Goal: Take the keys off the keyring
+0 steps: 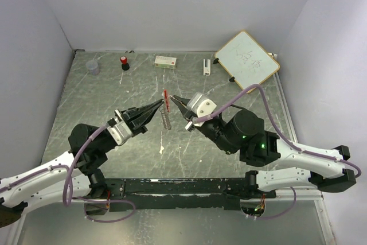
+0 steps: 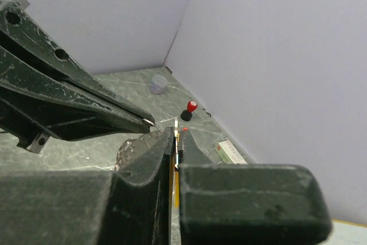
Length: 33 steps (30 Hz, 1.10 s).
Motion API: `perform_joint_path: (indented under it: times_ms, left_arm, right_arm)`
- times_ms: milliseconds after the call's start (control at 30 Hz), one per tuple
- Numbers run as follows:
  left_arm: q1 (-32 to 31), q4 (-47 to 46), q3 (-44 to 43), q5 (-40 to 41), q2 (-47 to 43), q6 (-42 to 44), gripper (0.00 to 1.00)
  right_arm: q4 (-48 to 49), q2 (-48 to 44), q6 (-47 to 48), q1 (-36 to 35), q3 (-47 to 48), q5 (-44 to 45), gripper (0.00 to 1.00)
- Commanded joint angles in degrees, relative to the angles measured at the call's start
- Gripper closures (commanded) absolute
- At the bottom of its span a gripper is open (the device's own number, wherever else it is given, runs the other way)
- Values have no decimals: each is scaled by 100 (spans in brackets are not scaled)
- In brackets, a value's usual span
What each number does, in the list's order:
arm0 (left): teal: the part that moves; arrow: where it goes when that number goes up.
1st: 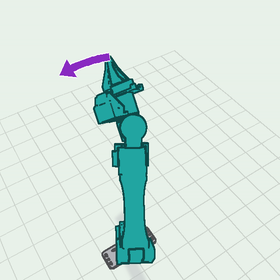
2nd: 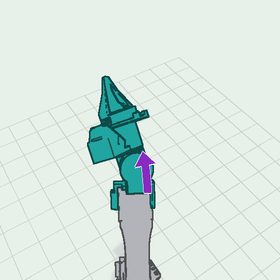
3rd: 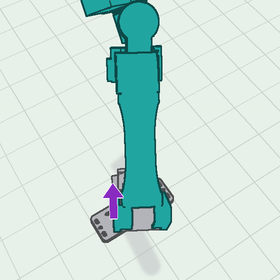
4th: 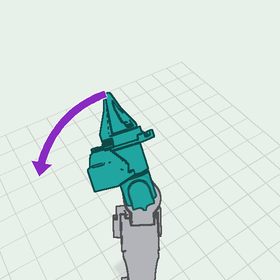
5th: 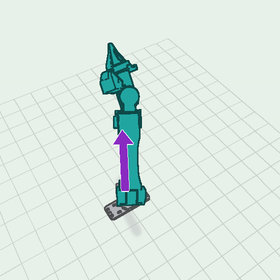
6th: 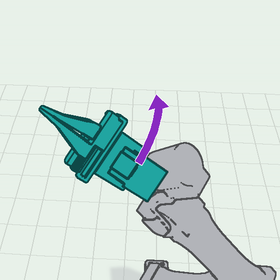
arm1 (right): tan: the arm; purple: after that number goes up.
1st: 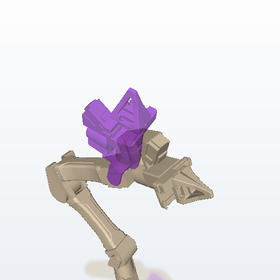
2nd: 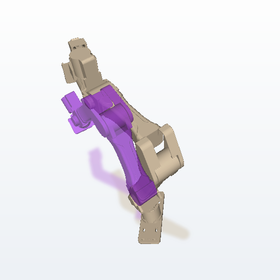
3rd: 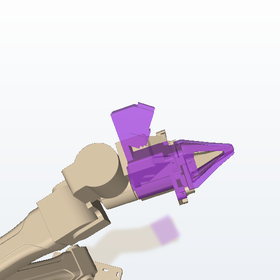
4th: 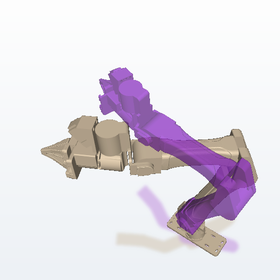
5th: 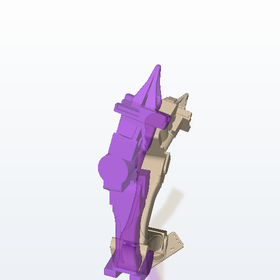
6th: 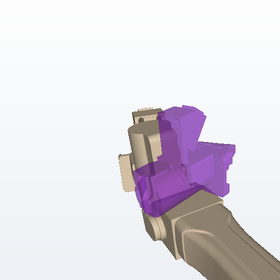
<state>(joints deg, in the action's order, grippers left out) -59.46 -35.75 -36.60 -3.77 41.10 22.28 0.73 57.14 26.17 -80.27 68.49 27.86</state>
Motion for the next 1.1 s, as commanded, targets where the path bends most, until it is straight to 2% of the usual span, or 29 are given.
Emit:
perform_joint_path:
  times_ms: [0,267,733,1067]
  left_arm:
    - [22,-191,61,-293,-250,61,93]
    - [22,-328,111,-563,-411,-8,93]
    - [17,-1269,376,-593,-416,-164,93]
    - [20,-1591,441,-559,-454,-206,93]
  right_arm:
    - [326,-124,78,-15,-104,183,100]
    - [392,-109,61,-14,-150,64,100]
    - [362,126,-115,-15,-305,-17,100]
    - [314,275,-370,-15,-444,-190,100]
